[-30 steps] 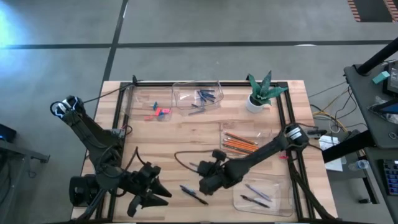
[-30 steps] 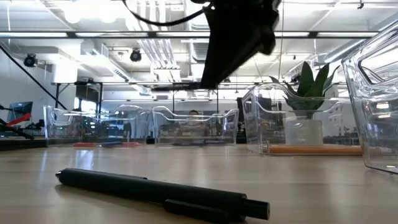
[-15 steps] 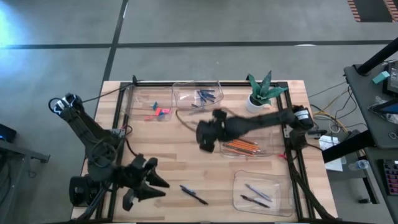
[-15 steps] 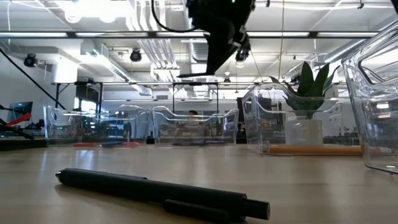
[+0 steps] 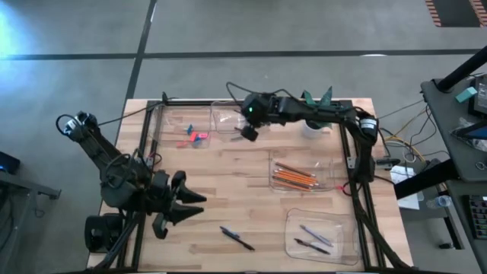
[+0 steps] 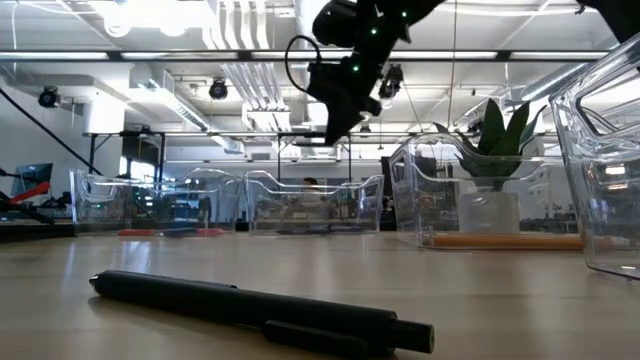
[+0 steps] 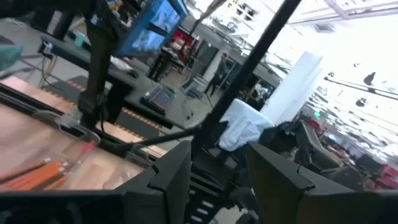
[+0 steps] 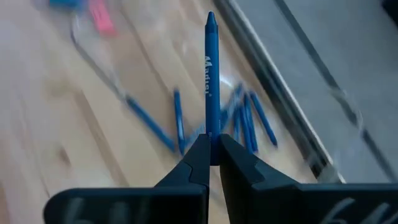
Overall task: Sort crayons/erasers/pens/pencils in bins
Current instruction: Put the blue crayon into the top right transparent bin
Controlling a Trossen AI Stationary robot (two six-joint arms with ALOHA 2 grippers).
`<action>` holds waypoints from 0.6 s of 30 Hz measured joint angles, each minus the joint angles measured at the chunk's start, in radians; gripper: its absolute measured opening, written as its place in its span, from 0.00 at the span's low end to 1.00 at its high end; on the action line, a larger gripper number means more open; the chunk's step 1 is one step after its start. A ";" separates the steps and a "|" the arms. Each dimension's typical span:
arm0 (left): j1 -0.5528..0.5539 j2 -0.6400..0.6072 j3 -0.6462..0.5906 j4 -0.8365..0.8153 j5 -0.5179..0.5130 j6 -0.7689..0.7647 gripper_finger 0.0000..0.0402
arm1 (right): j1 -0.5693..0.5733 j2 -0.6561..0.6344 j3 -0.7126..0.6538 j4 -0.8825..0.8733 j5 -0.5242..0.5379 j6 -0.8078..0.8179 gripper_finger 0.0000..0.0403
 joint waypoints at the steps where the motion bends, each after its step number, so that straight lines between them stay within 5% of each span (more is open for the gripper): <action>1: 0.007 -0.005 0.000 0.000 0.000 0.007 0.35 | -0.015 0.004 -0.002 0.037 -0.025 -0.007 0.03; 9: 0.039 -0.020 0.000 -0.001 -0.001 0.049 0.35 | -0.103 0.112 -0.004 0.182 -0.160 0.083 0.03; 18: 0.039 -0.019 0.000 -0.003 -0.001 0.049 0.35 | -0.126 0.226 0.030 0.194 -0.182 0.100 0.03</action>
